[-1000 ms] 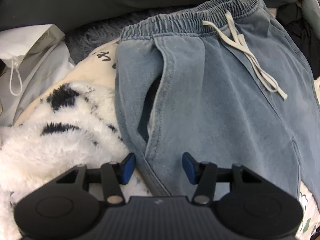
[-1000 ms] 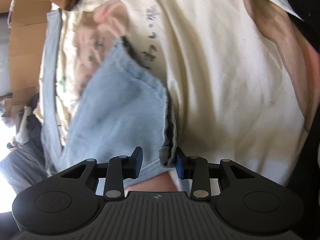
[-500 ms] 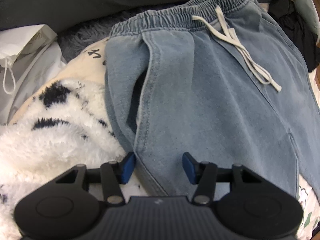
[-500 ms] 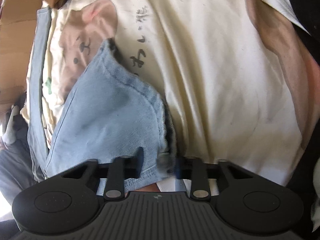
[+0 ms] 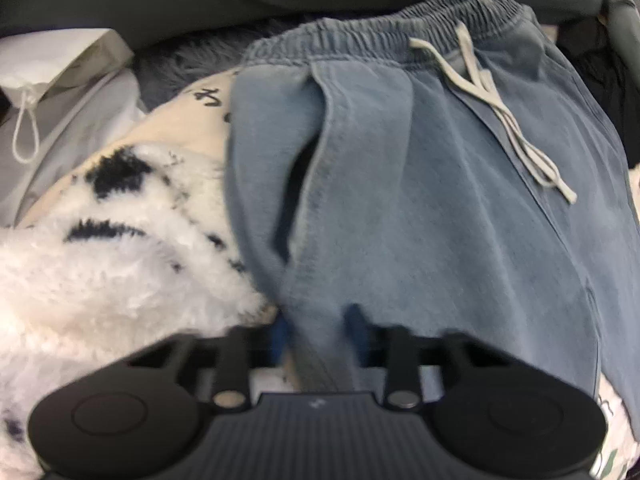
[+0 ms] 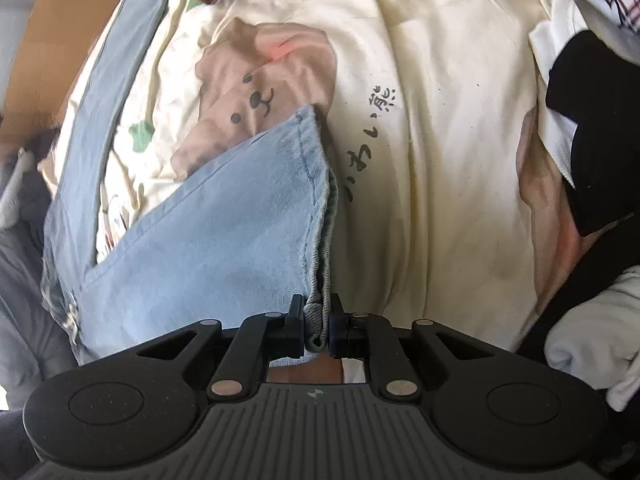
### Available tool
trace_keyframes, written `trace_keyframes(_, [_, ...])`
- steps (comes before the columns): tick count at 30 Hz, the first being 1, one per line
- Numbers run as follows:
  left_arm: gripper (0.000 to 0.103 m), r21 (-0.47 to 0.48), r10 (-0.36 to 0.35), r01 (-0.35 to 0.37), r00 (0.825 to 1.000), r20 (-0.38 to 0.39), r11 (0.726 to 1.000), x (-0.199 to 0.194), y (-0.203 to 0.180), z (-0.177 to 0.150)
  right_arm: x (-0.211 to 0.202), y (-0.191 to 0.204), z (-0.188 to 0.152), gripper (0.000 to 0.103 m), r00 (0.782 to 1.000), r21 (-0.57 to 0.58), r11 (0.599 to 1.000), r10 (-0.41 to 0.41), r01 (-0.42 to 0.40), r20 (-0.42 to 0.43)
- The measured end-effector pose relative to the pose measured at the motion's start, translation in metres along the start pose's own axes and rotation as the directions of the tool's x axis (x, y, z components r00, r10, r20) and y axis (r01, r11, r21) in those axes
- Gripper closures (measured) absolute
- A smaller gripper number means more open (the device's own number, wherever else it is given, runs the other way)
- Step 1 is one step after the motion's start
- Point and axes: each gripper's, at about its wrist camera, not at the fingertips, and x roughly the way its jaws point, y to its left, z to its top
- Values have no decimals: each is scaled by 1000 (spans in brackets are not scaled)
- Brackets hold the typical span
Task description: Fold clothes
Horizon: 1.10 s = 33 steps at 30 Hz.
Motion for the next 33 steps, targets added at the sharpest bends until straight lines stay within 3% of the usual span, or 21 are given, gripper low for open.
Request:
trace_keyframes(4, [92, 45, 73, -74, 997, 3, 996, -13, -10, 2, 4, 6, -2, 95, 999, -14, 999, -46, 45, -23])
trace_keyframes(8, [92, 76, 98, -99, 995, 11, 992, -26, -14, 8, 11, 4, -8, 95, 995, -22, 997, -80, 79, -51])
trace_keyframes(14, [92, 115, 122, -120, 992, -17, 986, -8, -5, 15, 28, -9, -23, 95, 984, -16, 990, -140, 139, -113])
trace_keyframes(19, [79, 119, 133, -126, 990, -54, 985, -1, -3, 14, 51, -31, -31, 92, 974, 15, 984, -171, 175, -151])
trace_keyframes(22, [71, 88, 107, -105, 994, -26, 991, -20, 1, 20, 49, -29, -30, 81, 964, -18, 974, -225, 224, -140])
trace_keyframes(26, [67, 75, 113, -116, 993, 38, 990, -41, 3, 31, 38, -25, -21, 77, 963, -49, 968, -249, 245, -105])
trace_keyframes(29, [71, 51, 117, -122, 989, 88, 991, -50, 6, 42, 27, -22, -7, 75, 966, -55, 967, -251, 248, -57])
trace_keyframes(31, [82, 38, 109, -114, 987, 119, 993, -54, 7, 49, 21, -20, 1, 75, 969, -61, 968, -247, 245, -19])
trace_keyframes(33, [82, 35, 100, -106, 984, 145, 994, -56, 4, 56, 17, -15, 6, 71, 973, -78, 970, -231, 231, 15])
